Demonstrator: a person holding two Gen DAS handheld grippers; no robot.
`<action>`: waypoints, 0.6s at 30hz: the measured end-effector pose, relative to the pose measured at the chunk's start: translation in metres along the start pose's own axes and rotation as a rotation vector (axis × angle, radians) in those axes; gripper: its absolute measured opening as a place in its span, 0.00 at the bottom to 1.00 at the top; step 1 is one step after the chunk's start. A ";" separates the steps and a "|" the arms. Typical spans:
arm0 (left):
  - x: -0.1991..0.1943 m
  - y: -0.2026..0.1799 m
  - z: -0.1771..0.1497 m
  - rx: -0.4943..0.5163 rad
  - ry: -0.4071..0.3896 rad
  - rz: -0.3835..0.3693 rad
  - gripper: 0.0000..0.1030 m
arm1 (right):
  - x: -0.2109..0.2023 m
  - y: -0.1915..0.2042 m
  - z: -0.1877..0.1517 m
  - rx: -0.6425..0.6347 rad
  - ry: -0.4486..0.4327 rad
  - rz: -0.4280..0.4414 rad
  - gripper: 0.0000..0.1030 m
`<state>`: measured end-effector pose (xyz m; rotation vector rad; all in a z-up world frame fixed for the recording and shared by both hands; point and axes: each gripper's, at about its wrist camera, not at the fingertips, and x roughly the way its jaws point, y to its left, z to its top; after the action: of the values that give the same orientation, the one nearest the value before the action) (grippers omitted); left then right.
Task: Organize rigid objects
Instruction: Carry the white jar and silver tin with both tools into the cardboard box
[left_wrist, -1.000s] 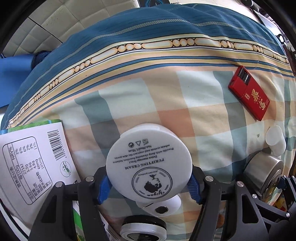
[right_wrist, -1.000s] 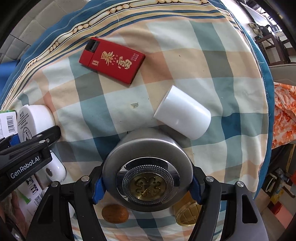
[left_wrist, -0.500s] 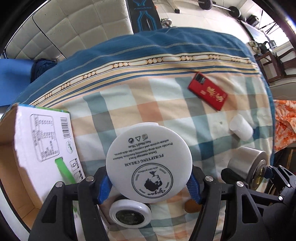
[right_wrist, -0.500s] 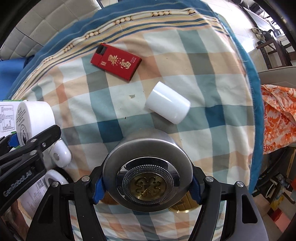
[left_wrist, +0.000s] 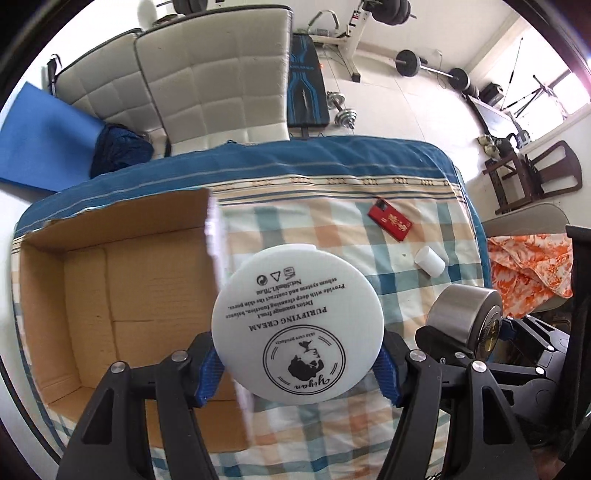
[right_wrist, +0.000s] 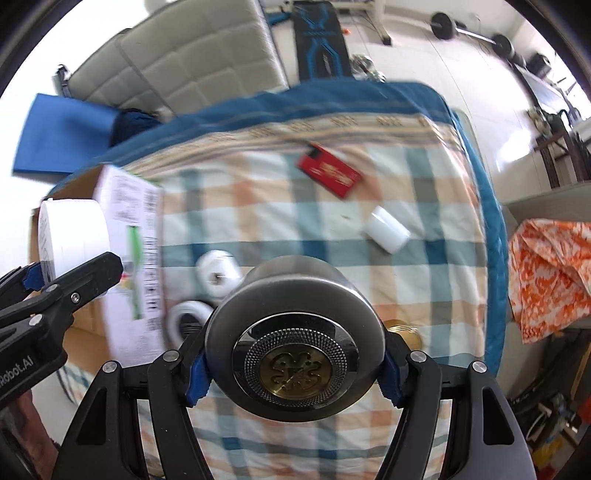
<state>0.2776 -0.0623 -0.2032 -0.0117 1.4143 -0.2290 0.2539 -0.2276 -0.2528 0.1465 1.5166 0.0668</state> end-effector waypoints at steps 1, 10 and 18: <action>-0.003 0.013 -0.002 -0.002 -0.007 0.004 0.63 | -0.006 0.012 -0.001 -0.010 -0.011 0.005 0.71; -0.019 0.120 -0.011 -0.052 0.019 0.018 0.63 | -0.016 0.143 -0.003 -0.095 -0.055 0.072 0.71; 0.022 0.212 -0.012 -0.146 0.121 -0.014 0.63 | 0.035 0.231 0.013 -0.157 -0.011 0.084 0.71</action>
<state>0.3013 0.1429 -0.2573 -0.1292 1.5495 -0.1391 0.2794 0.0052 -0.2548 0.0847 1.4877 0.2509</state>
